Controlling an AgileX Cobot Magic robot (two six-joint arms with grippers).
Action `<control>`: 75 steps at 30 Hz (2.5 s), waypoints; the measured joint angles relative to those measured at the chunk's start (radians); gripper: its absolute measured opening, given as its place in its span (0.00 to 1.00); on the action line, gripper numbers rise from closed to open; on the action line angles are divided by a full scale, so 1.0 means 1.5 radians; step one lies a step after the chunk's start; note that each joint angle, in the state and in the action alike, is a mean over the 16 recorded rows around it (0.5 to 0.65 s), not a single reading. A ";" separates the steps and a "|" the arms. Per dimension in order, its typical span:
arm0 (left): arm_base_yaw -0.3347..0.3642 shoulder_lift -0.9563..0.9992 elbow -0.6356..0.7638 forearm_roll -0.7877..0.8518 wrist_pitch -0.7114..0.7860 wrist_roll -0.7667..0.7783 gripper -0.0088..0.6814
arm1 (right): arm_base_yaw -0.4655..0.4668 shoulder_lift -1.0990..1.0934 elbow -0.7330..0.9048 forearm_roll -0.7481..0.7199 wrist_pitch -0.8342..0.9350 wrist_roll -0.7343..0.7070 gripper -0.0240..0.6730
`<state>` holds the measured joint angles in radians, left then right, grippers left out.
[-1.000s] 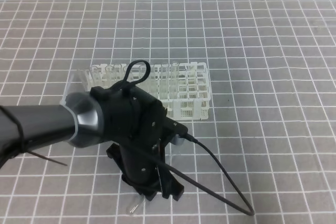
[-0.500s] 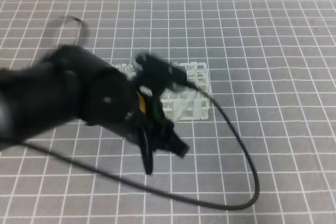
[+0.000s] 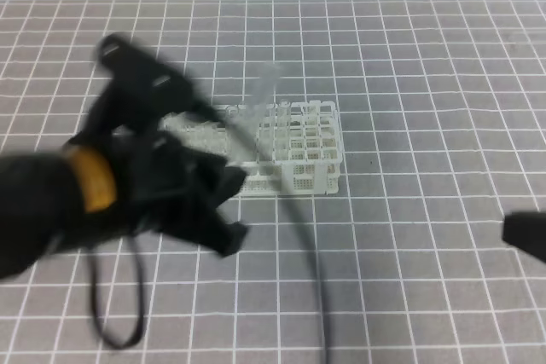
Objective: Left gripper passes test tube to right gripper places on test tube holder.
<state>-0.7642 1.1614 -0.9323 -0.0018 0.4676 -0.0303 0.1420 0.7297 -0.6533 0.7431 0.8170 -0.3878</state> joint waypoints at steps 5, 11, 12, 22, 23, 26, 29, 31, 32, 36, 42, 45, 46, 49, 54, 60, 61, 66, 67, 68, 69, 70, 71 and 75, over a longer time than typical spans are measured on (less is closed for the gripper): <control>0.019 -0.090 0.121 0.004 -0.120 -0.033 0.02 | 0.038 0.065 -0.047 0.058 -0.003 -0.057 0.03; 0.041 -0.167 0.262 0.003 -0.289 -0.074 0.02 | 0.144 0.146 -0.110 0.060 -0.044 -0.071 0.03; 0.042 -0.171 0.279 0.002 -0.316 -0.077 0.02 | 0.167 0.159 -0.120 0.054 -0.056 -0.069 0.03; 0.046 -0.149 0.377 -0.002 -0.544 -0.095 0.02 | 0.404 0.238 -0.158 -0.034 -0.295 -0.060 0.03; 0.046 -0.143 0.381 -0.002 -0.564 -0.095 0.02 | 0.425 0.238 -0.152 -0.042 -0.332 -0.063 0.03; 0.046 -0.124 0.389 0.004 -0.613 -0.095 0.02 | 0.482 0.230 -0.123 -0.056 -0.452 -0.076 0.03; 0.046 -0.106 0.389 0.013 -0.636 -0.095 0.02 | 0.531 0.219 -0.088 -0.062 -0.565 -0.089 0.03; 0.045 -0.095 0.389 0.020 -0.652 -0.096 0.02 | 0.559 0.211 -0.066 -0.063 -0.633 -0.098 0.03; 0.045 -0.091 0.389 0.024 -0.658 -0.096 0.02 | 0.571 0.208 -0.055 -0.063 -0.664 -0.102 0.03; 0.045 -0.074 0.389 0.043 -0.678 -0.098 0.02 | 0.608 0.200 -0.024 -0.059 -0.759 -0.112 0.04; 0.045 -0.055 0.389 0.075 -0.695 -0.109 0.02 | 0.627 0.210 -0.024 -0.069 -0.793 -0.112 0.05; 0.045 -0.049 0.389 0.087 -0.704 -0.115 0.02 | 0.631 0.220 -0.035 -0.080 -0.794 -0.112 0.06; 0.045 -0.047 0.389 0.091 -0.705 -0.117 0.02 | 0.632 0.224 -0.039 -0.084 -0.794 -0.112 0.07; 0.045 -0.042 0.389 0.099 -0.709 -0.122 0.02 | 0.634 0.239 -0.054 -0.095 -0.792 -0.111 0.08; 0.044 -0.038 0.389 0.106 -0.720 -0.130 0.02 | 0.638 0.277 -0.082 -0.113 -0.797 -0.104 0.09; 0.044 -0.037 0.389 0.115 -0.728 -0.137 0.02 | 0.642 0.335 -0.118 -0.118 -0.815 -0.092 0.10; 0.044 -0.037 0.389 0.117 -0.730 -0.139 0.02 | 0.642 0.345 -0.124 -0.118 -0.819 -0.090 0.10; 0.044 -0.037 0.389 0.131 -0.738 -0.149 0.02 | 0.642 0.390 -0.150 -0.117 -0.838 -0.081 0.10; 0.044 -0.037 0.389 0.134 -0.739 -0.152 0.02 | 0.642 0.398 -0.154 -0.117 -0.842 -0.081 0.10; 0.044 -0.037 0.389 0.137 -0.742 -0.155 0.02 | 0.642 0.405 -0.158 -0.116 -0.845 -0.080 0.10; 0.044 -0.038 0.389 0.141 -0.744 -0.157 0.02 | 0.642 0.411 -0.161 -0.116 -0.848 -0.080 0.10; 0.044 -0.038 0.389 0.143 -0.745 -0.159 0.02 | 0.642 0.417 -0.164 -0.116 -0.850 -0.079 0.10; 0.044 -0.038 0.389 0.146 -0.748 -0.160 0.02 | 0.642 0.422 -0.167 -0.115 -0.853 -0.078 0.10; 0.044 -0.039 0.389 0.151 -0.756 -0.172 0.02 | 0.642 0.437 -0.174 -0.114 -0.861 -0.073 0.09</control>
<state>-0.6981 1.1033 -0.3483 0.2254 -0.6661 -0.2889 1.1051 1.3846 -0.9143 0.5720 -0.4748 -0.4969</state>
